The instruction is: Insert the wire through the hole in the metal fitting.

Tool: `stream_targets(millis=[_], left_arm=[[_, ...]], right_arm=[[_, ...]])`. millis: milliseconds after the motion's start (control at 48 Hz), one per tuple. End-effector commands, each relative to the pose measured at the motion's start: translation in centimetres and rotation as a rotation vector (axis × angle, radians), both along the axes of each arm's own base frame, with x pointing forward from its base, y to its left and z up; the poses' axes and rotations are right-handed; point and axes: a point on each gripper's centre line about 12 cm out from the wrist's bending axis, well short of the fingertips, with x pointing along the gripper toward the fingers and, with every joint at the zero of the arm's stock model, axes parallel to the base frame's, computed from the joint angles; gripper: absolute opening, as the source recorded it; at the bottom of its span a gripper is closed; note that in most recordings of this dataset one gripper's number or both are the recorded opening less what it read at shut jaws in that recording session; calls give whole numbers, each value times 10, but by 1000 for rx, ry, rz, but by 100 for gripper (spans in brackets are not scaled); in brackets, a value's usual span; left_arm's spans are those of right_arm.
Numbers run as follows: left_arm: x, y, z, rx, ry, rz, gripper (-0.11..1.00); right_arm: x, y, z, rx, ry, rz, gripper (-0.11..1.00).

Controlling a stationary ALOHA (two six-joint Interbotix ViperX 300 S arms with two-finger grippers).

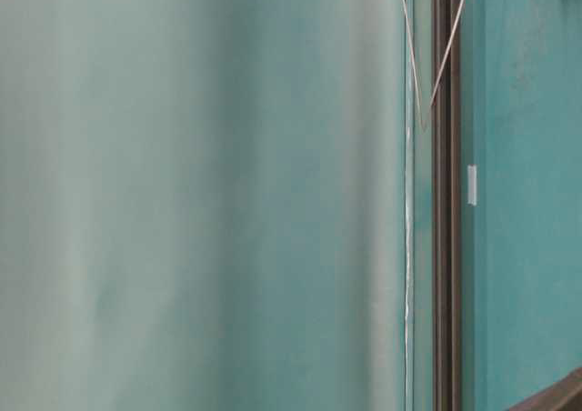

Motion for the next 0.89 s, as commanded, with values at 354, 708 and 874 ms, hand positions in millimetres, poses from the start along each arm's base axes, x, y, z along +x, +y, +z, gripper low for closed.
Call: stream_targets(millis=[354,708,874], left_arm=[[3,-2,6,-8,-26,-1,85],[3,-3,6,-7,-25,-4,85],[3,-3,6,-7,-24,-5,85]], right_arm=[[10,-3,6,9,-29,-13,0],[8,-3,4,1,-23,-3,0],[9,-1,5,-7,-31,21,0]])
